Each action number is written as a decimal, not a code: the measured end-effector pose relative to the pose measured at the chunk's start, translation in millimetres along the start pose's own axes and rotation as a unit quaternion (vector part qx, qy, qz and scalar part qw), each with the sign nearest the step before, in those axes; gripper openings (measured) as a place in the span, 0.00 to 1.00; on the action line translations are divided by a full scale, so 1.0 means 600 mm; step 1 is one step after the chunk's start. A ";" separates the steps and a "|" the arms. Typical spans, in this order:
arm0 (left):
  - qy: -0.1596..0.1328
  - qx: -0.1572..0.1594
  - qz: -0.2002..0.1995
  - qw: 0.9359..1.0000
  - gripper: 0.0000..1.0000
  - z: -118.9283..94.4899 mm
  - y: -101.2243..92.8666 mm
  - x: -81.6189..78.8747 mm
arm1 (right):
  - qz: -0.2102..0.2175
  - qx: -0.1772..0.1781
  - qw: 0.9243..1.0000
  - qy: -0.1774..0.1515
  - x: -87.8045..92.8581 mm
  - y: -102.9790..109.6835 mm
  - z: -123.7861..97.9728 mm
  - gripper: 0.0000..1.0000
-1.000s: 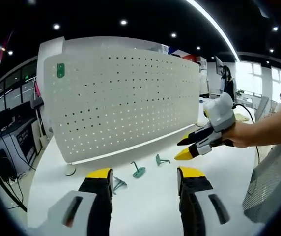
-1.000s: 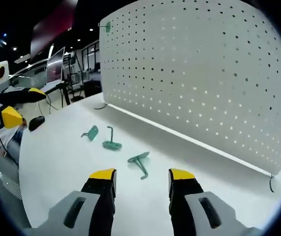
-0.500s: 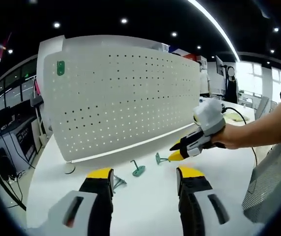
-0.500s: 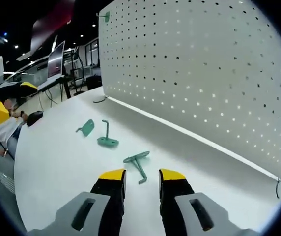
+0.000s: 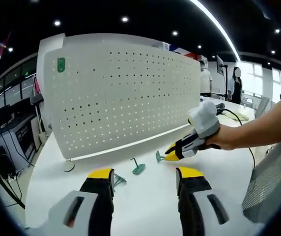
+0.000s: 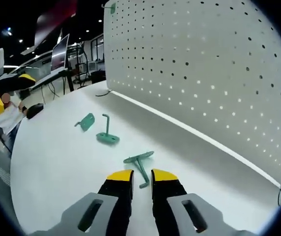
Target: Insert the hook assembly into the mounting plate slot until the hook locks in place.
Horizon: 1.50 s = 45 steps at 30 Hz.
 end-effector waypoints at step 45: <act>0.009 0.026 0.016 1.000 0.47 0.012 -0.027 -0.001 | -0.069 -0.025 0.997 -0.014 -0.007 0.041 -0.019 0.02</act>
Point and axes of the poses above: the point that each gripper's makers call its tool centre point, and the gripper's own axes: z roughly forward along the fingers, y roughly to its left, x roughly out of its underside, the point moved 2 cm from there along -z, roughly backward along the fingers, and after that the axes turned 4 degrees about y, right-handed, at the moved point
